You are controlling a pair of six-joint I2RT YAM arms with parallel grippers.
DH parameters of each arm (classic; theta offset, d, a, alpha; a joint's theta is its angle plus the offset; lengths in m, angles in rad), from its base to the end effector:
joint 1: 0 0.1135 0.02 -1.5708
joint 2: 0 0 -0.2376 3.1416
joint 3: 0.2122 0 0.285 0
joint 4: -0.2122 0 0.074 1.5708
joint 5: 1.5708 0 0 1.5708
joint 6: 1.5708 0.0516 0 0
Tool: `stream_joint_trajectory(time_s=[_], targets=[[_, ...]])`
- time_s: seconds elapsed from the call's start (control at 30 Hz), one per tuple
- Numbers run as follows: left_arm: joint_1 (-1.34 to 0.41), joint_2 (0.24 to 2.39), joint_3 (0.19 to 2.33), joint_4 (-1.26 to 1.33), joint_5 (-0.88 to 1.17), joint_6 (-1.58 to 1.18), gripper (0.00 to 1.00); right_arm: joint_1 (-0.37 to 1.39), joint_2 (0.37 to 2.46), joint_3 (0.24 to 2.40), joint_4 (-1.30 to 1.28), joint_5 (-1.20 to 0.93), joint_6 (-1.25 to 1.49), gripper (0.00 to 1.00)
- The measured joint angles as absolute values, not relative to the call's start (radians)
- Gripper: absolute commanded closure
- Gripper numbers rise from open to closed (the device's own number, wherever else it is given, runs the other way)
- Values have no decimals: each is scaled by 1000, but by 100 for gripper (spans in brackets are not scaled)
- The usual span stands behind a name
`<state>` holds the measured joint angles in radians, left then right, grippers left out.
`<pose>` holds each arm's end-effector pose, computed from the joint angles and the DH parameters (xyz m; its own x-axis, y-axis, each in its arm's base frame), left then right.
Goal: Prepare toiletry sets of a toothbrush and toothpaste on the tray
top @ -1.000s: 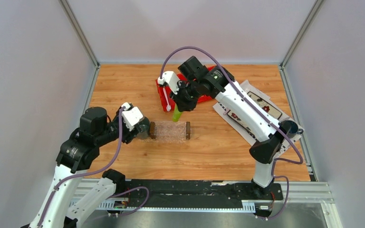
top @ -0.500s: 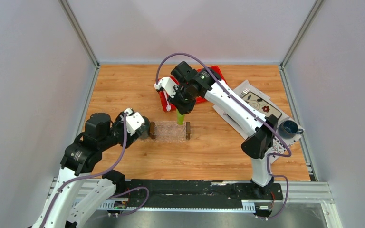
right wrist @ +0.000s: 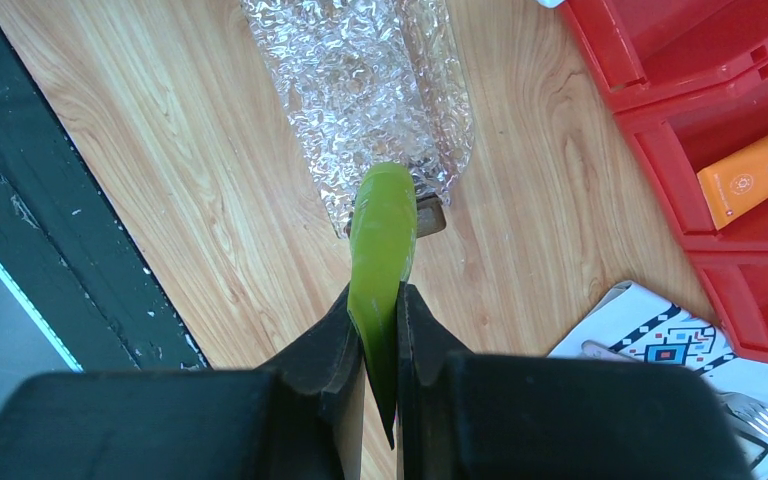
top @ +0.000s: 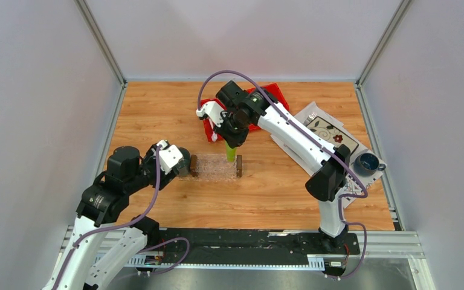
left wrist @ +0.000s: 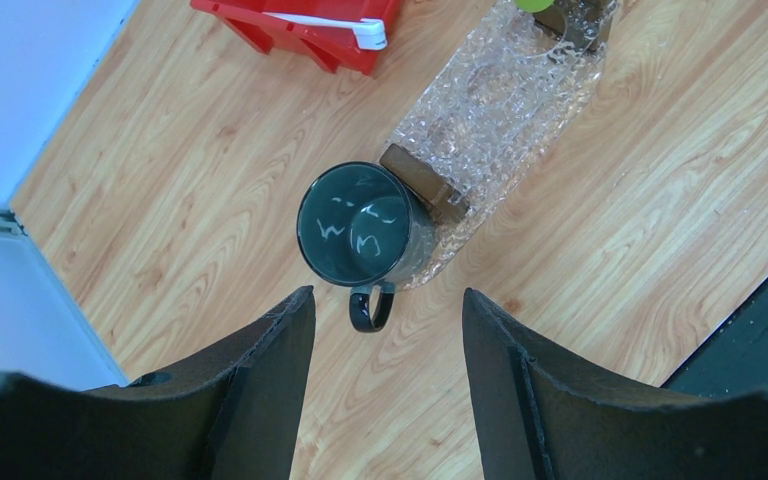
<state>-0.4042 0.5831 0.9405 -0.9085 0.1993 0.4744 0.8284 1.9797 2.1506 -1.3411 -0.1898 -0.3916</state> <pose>0.1503 -0.0754 0.3328 -0.1813 0.5646 -0.8052 0.7008 0.6486 0.2970 0.2818 0.3215 0.3232 -0.2803 -0.8599 -0.4268 -0.9524 0.3046 0.0117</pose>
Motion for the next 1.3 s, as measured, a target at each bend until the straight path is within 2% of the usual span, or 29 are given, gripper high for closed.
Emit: stream_joint_trajectory(time_s=[1.3], targets=[[-404,568,928,-900,199,474,36,850,1995,2085,-1281,-191,-390,100]])
